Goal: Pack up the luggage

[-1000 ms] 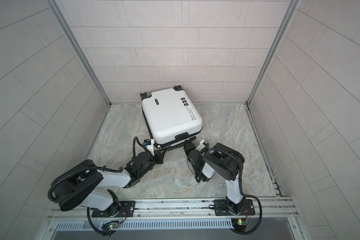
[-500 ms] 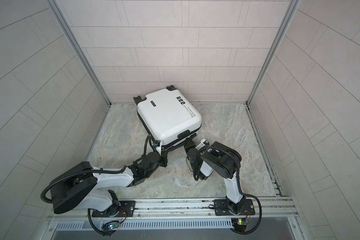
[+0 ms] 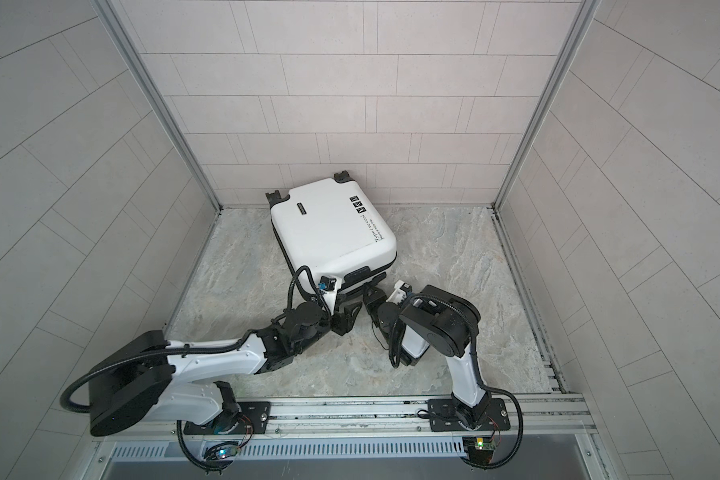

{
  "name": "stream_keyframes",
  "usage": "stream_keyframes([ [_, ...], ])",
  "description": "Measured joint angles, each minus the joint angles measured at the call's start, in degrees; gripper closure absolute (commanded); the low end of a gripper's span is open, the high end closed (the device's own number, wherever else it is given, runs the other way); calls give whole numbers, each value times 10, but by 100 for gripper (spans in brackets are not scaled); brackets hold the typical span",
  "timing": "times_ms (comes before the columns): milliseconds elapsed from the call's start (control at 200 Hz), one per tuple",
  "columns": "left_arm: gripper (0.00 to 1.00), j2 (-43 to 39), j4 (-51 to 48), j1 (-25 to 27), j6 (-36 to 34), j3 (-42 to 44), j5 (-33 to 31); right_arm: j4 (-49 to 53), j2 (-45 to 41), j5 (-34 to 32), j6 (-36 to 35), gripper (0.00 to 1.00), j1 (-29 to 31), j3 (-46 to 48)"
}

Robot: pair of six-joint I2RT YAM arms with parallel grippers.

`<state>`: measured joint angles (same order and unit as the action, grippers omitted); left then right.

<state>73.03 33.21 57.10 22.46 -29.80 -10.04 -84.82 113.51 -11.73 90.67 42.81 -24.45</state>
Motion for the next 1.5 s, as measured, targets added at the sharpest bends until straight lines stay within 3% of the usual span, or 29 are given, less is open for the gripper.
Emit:
stream_keyframes([
  [175, 25, -122, -114, 6, -11, -15, -13, -11, 0, 45, -6, 100, -17, 8],
  [315, 15, -201, -239, 2, 1, -46, -62, -8, -3, 70, -16, 100, -27, 9],
  [410, 14, -221, -323, -24, 20, -85, -83, 6, -12, 84, -23, 77, -33, 10],
  [520, 14, -222, -390, -97, 54, -113, -75, 24, -32, 103, -47, 49, -41, 24],
  [655, 13, -224, -444, -187, 100, -114, -41, 76, -80, 129, -86, 31, -53, 69],
  [846, 12, -247, -492, -266, 149, -117, -4, 264, -242, 148, -162, 18, -58, 85],
  [1021, 10, -251, -537, -298, 163, -145, 14, 572, -502, 115, -280, 1, -58, 21],
  [1181, 5, -258, -557, -315, 170, -161, 26, 785, -680, 75, -400, 0, -81, -53],
  [1341, 0, -281, -559, -333, 177, -160, 28, 911, -736, 87, -487, 1, -152, -90],
  [1501, 0, -283, -528, -382, 182, -160, 48, 963, -691, 136, -542, 1, -227, -155],
])
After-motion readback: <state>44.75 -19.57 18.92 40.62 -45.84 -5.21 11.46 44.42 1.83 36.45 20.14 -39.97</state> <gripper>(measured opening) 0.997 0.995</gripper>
